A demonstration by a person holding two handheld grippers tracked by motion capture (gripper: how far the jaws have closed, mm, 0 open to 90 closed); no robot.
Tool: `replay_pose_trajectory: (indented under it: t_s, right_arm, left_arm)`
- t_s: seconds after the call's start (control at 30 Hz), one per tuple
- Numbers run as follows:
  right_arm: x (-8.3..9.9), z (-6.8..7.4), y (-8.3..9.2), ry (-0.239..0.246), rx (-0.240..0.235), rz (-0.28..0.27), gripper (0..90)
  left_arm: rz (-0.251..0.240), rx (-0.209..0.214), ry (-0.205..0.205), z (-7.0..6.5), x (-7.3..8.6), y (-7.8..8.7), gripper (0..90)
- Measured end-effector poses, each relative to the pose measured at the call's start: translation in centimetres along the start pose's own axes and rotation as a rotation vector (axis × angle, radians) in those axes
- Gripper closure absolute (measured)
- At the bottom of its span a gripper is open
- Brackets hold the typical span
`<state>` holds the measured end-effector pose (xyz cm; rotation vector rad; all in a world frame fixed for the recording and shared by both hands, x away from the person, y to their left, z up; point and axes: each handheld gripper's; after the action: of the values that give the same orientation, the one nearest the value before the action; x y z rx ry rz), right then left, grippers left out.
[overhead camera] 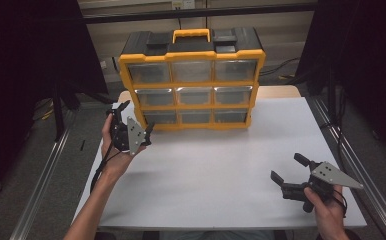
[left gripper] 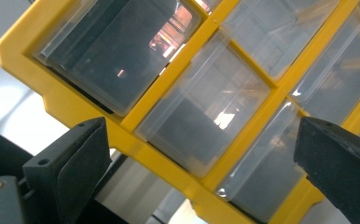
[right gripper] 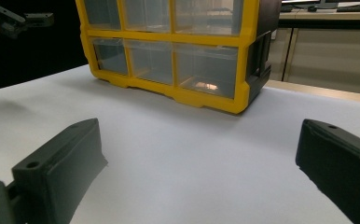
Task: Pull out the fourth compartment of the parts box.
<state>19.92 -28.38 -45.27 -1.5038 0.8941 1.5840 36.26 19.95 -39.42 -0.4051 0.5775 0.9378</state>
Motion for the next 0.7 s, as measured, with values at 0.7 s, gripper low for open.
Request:
replay_pose_trajectory:
  t_s: [0.7]
  right_arm:
    - [0.0,0.0,0.0,-0.002,-0.006,-0.006,0.4]
  left_arm:
    - [-0.046,0.018,-0.307,1.1,-0.5,-2.0,7.0]
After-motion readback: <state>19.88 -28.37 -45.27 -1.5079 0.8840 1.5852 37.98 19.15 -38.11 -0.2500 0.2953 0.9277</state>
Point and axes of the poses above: each handheld gripper's, and its own axes: y roughly backward along the jaws, x roughly out of its underside, z roughly to its left, and after that the axes turned 12 degrees about -z, right-handed
